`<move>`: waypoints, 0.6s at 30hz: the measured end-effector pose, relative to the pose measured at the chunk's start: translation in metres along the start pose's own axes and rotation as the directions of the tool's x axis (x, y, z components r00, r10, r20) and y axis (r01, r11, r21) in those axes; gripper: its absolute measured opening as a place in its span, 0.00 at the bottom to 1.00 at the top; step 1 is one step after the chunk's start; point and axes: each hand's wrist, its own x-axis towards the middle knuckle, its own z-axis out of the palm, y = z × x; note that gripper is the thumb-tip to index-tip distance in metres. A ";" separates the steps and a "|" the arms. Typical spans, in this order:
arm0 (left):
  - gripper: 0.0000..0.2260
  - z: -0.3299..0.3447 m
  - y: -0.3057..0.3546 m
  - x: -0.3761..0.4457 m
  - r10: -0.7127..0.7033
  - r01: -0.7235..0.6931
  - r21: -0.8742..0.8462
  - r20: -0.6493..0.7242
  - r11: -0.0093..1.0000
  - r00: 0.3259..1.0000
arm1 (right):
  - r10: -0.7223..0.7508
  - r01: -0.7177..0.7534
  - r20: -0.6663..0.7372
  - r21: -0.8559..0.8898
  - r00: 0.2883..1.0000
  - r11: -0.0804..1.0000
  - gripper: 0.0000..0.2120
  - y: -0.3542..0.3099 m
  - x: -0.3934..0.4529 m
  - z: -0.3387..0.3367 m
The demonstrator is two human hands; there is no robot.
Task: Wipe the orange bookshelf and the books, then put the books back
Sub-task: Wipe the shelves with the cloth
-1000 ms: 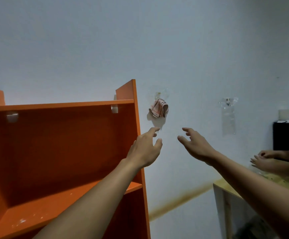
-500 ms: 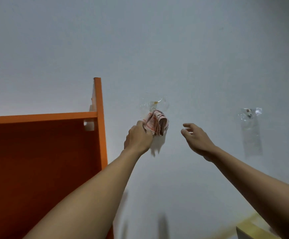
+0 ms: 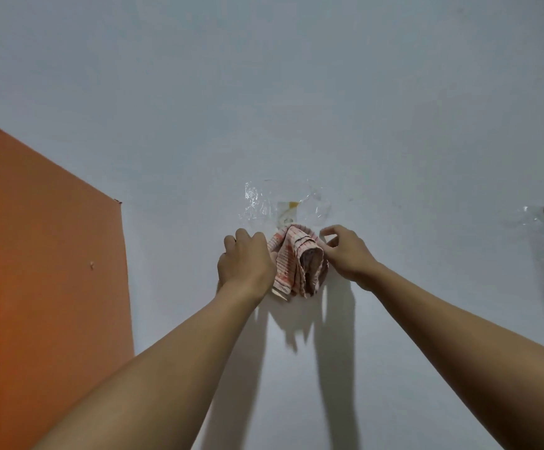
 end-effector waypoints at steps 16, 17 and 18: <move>0.07 -0.055 0.013 0.006 -0.287 0.203 -0.593 -0.048 0.779 0.957 | -0.127 0.117 0.013 0.314 0.992 0.942 0.07 -0.044 -0.013 -0.065; 0.06 -0.058 0.014 0.001 -0.289 0.212 -0.621 -0.024 0.754 0.957 | -0.125 0.102 0.057 0.309 0.991 0.946 0.08 -0.044 -0.021 -0.070; 0.06 -0.061 0.014 -0.006 -0.279 0.215 -0.637 0.000 0.740 0.960 | -0.111 0.068 0.119 0.315 0.987 0.947 0.10 -0.044 -0.030 -0.076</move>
